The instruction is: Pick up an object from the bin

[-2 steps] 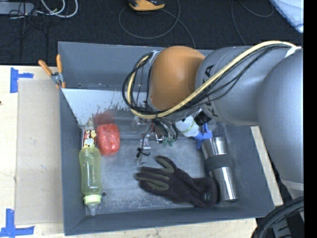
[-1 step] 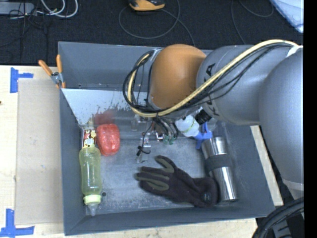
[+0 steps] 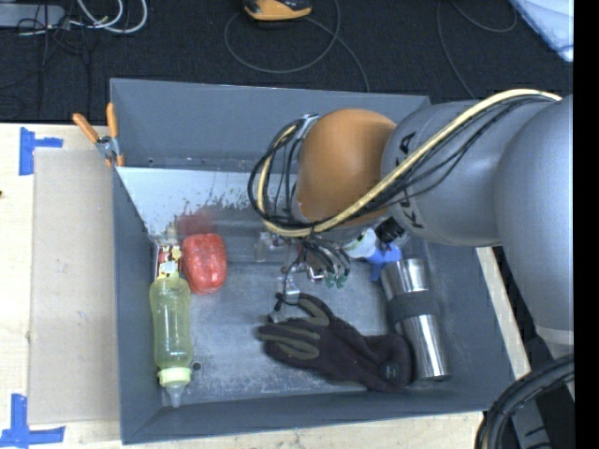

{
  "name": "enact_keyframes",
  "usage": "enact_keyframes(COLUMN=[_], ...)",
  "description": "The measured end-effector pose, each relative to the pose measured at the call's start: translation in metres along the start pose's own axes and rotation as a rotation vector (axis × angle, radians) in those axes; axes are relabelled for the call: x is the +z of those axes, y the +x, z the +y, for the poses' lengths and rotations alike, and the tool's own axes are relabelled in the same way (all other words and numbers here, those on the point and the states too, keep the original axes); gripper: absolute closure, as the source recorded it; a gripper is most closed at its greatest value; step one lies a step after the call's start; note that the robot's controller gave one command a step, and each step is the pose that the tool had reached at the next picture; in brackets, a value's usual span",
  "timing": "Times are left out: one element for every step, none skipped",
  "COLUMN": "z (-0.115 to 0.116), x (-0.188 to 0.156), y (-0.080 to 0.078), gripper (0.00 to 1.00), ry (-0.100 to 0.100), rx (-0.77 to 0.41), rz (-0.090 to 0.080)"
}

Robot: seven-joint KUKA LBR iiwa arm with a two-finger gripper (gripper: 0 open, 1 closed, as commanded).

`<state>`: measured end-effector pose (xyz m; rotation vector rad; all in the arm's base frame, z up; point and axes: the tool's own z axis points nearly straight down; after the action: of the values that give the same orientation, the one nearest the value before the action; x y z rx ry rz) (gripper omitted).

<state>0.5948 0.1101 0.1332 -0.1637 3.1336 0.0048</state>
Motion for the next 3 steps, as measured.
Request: enact_keyframes(z=[-0.043,-0.059,-0.059], x=[0.038,0.062,0.062], y=[0.018,0.018,0.018], gripper=[0.0,1.0,1.0], ry=[0.001,-0.001,-0.001], rx=[-0.215,-0.168,-0.168], rz=[0.013,0.004,0.004])
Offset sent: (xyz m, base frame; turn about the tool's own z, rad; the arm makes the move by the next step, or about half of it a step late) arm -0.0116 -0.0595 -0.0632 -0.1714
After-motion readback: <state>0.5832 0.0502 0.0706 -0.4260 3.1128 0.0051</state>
